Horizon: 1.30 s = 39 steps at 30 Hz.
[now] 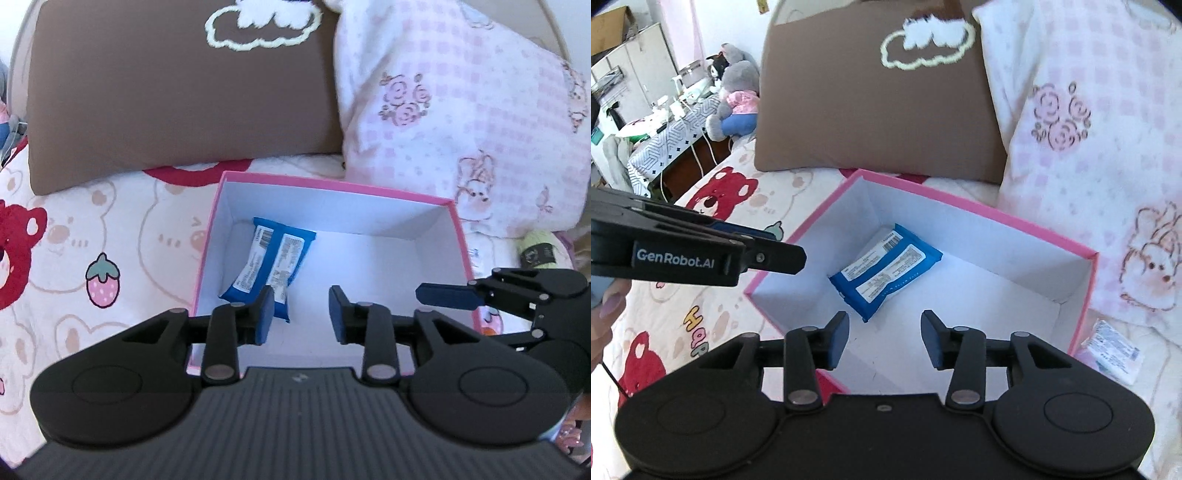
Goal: Organize objects
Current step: 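Open the right gripper and release the packet inside the box, then withdraw the right tool from the box toward the green yarn ball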
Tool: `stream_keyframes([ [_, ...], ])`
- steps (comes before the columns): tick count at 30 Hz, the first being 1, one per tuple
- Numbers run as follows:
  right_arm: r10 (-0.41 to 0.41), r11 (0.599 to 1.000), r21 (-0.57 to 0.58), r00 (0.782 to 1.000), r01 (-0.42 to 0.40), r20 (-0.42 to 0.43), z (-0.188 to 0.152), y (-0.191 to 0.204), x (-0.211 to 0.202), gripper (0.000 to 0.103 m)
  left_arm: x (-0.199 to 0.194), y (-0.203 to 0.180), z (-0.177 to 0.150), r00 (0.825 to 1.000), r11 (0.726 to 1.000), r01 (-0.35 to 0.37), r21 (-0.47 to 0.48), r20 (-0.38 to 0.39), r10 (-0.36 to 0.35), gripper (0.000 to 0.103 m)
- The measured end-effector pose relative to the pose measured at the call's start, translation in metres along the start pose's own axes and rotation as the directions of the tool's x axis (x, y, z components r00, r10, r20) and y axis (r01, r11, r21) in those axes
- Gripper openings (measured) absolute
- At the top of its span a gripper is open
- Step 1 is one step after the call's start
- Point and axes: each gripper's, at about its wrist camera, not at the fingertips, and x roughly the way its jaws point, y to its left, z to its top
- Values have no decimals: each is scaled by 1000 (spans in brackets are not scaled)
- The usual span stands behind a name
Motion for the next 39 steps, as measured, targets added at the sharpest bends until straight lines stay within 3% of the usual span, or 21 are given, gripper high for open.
stream_keyframes([
  [3,-17,1000,-7,1000,17,10,-2,5,-11,65,-11,-6,-3,1000,1000,16,3,-10,-16,37],
  [13,-62,998,-6,998,63,18,-8,11,-50,72,-40,-27,-17,998,998,67,20,-23,-67,48],
  [17,-95,995,-6,995,95,29,-13,13,-66,84,-54,-34,-21,998,997,64,40,-8,-64,52],
  [21,-104,994,-3,994,105,37,-19,12,-81,88,-68,-42,-27,997,996,72,58,2,-72,57],
  [25,-123,992,14,992,122,30,-29,10,-96,89,-79,-50,-34,996,992,88,86,-1,-88,59],
  [28,-144,990,8,989,144,27,-37,10,-106,89,-87,-56,-41,995,990,96,104,1,-96,68],
  [39,-181,983,32,983,182,-32,-56,3,-133,89,-98,-77,-57,988,979,154,131,-29,-151,72],
])
